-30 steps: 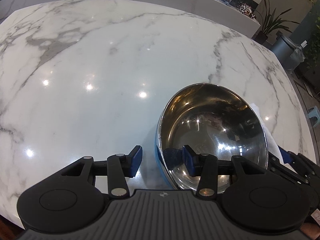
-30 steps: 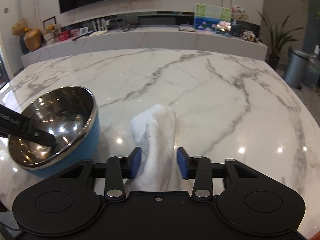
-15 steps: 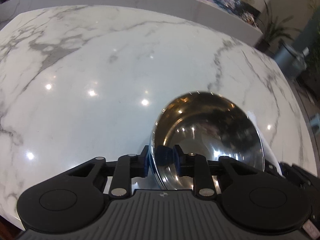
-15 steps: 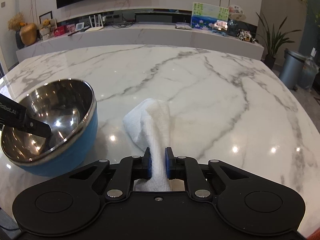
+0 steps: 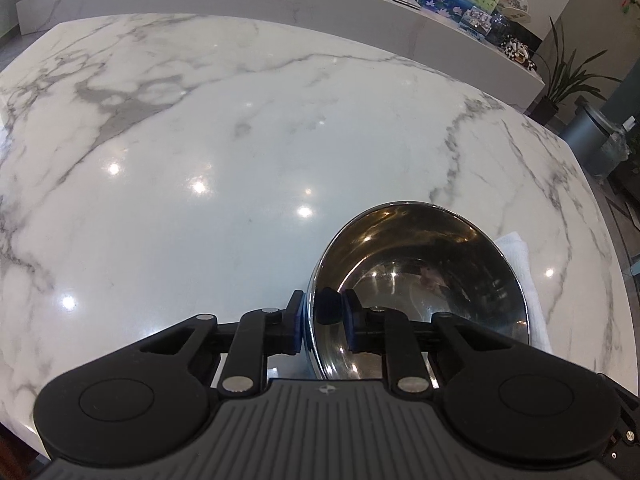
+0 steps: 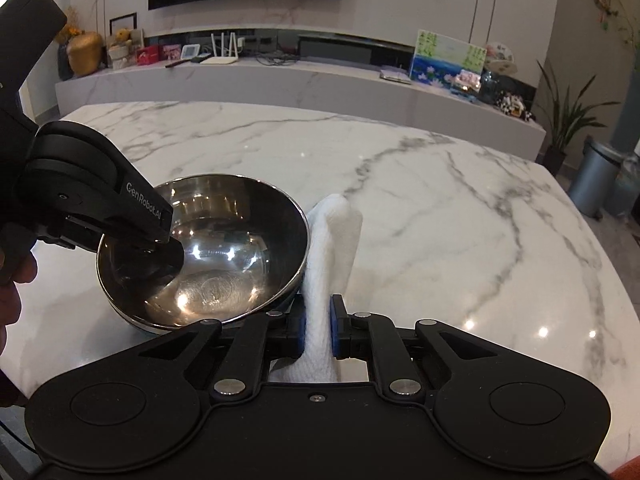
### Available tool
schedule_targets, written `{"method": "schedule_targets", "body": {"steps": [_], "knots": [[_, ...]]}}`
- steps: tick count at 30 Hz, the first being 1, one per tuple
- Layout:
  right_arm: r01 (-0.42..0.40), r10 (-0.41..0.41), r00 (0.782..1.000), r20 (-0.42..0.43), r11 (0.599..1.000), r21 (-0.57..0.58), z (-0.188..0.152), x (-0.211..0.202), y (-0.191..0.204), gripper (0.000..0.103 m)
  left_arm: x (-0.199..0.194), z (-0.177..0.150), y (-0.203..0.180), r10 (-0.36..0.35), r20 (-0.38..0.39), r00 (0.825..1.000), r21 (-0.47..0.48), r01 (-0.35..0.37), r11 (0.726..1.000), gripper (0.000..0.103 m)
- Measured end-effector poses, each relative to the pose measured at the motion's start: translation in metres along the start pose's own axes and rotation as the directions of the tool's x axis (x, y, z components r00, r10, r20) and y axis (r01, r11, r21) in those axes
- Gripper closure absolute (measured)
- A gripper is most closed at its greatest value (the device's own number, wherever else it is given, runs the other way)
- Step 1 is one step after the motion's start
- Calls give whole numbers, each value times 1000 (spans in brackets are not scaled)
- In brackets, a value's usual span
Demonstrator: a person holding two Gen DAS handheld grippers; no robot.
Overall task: Clean bowl
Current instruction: 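Move the left gripper back to the bowl rim while the right gripper holds the cloth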
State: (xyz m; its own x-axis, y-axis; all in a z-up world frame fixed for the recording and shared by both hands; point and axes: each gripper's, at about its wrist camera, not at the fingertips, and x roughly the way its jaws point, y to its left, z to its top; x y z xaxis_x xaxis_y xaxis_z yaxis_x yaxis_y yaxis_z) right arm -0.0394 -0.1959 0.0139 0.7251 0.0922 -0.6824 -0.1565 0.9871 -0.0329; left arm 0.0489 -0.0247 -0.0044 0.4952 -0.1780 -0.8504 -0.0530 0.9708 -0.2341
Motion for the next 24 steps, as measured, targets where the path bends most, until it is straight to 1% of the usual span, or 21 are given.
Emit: {"method": "schedule_targets", "body": {"steps": [5,10,13,16,17,18,20,24], "knots": [[-2,2,1000,15,1000,-18,13,12,1,93,7,14,-4,15,6,1000,22,-15,1000,86],[9,-8,1000,18,1000,-20,31,29,-3,93,17,29,-8,11,7,1000,40,-11,999,86],[13,-13,1000,19,1000,-10,35,31,-5,93,19,30,-7,6,12,1000,57,-7,998,86],[13,-13,1000,20,1000,-9,36,29,-6,93,16,26,-2,-10,44,999,80,6,997,85],[12,-12,1000,21,1000,-7,35,29,-6,93,13,26,-1,-12,54,998,91,7,996,82],[11,-11,1000,22,1000,-5,34,28,-7,93,12,25,0,-14,60,998,97,8,995,76],[10,-10,1000,23,1000,0,32,26,-7,93,11,24,1,-19,51,999,90,14,996,68],[6,-6,1000,26,1000,9,29,23,-8,93,10,23,2,-28,34,999,78,25,997,68]]}}
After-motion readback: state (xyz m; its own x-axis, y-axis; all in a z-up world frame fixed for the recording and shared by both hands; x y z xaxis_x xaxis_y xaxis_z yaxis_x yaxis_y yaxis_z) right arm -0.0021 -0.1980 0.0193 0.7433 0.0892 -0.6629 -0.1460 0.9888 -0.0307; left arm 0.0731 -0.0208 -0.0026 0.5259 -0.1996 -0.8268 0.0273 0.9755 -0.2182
